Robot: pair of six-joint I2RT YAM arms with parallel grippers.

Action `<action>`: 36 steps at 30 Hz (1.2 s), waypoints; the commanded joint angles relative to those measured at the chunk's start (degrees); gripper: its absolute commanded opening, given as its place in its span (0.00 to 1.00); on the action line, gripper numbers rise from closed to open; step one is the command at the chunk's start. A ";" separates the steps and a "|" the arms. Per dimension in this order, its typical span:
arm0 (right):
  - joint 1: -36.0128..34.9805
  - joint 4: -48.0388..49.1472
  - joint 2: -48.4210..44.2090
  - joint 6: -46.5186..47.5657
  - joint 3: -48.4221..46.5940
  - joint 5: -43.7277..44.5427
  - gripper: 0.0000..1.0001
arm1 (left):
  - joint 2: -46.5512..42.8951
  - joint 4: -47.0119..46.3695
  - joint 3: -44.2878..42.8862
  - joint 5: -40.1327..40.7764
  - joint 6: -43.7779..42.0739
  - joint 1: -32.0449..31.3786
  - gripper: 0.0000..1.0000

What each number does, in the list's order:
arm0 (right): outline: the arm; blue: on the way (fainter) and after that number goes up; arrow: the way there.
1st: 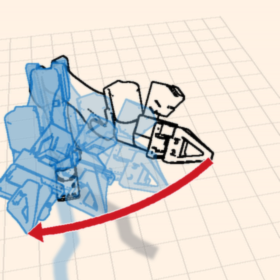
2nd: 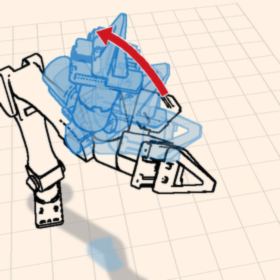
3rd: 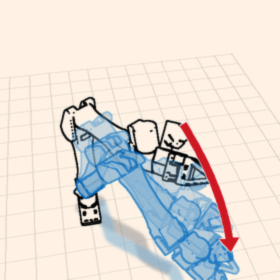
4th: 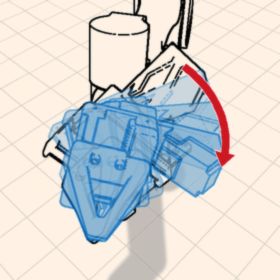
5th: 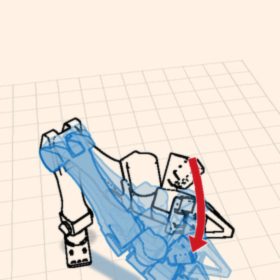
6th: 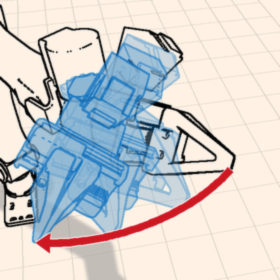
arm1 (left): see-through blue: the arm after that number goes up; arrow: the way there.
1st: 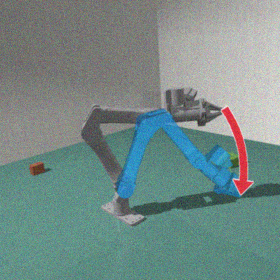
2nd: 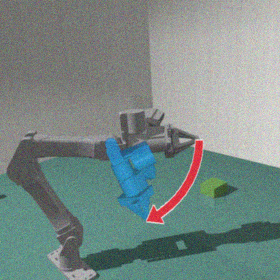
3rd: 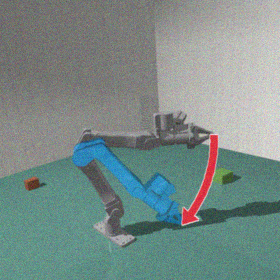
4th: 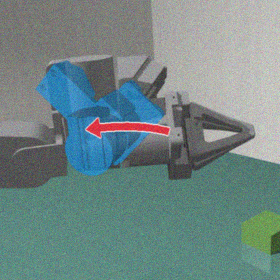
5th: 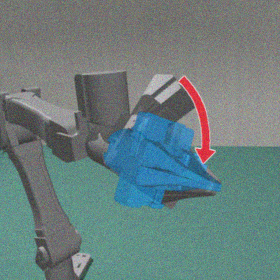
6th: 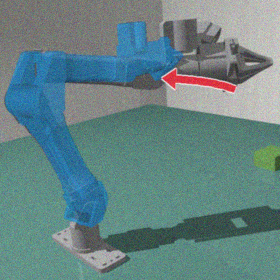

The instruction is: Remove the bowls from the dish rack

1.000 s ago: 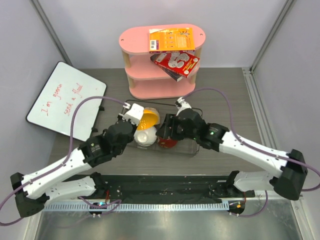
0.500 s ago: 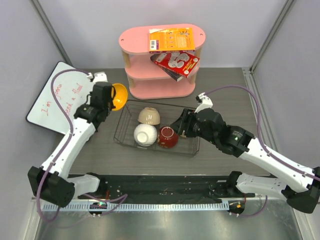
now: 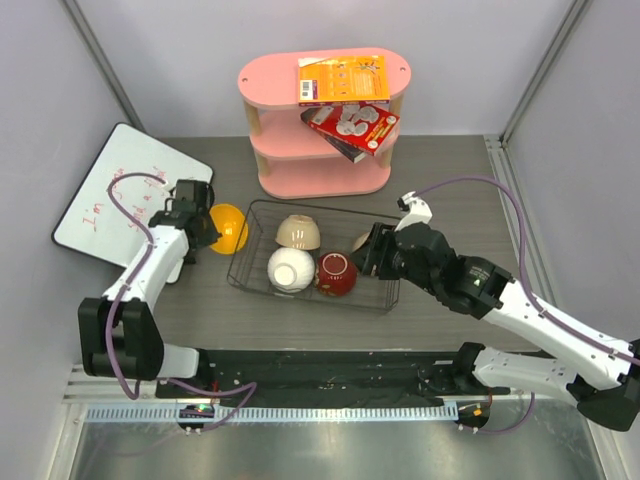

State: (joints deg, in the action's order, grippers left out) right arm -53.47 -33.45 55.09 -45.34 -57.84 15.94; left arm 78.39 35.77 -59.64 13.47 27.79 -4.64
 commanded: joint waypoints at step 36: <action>11.98 -1.88 11.17 -0.27 7.66 15.33 0.01 | -16.34 0.53 12.88 3.75 10.97 -15.48 0.00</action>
State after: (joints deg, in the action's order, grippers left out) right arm -45.30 -35.73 65.49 -45.80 -49.06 27.55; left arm 63.72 39.09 -46.70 18.50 36.56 -18.04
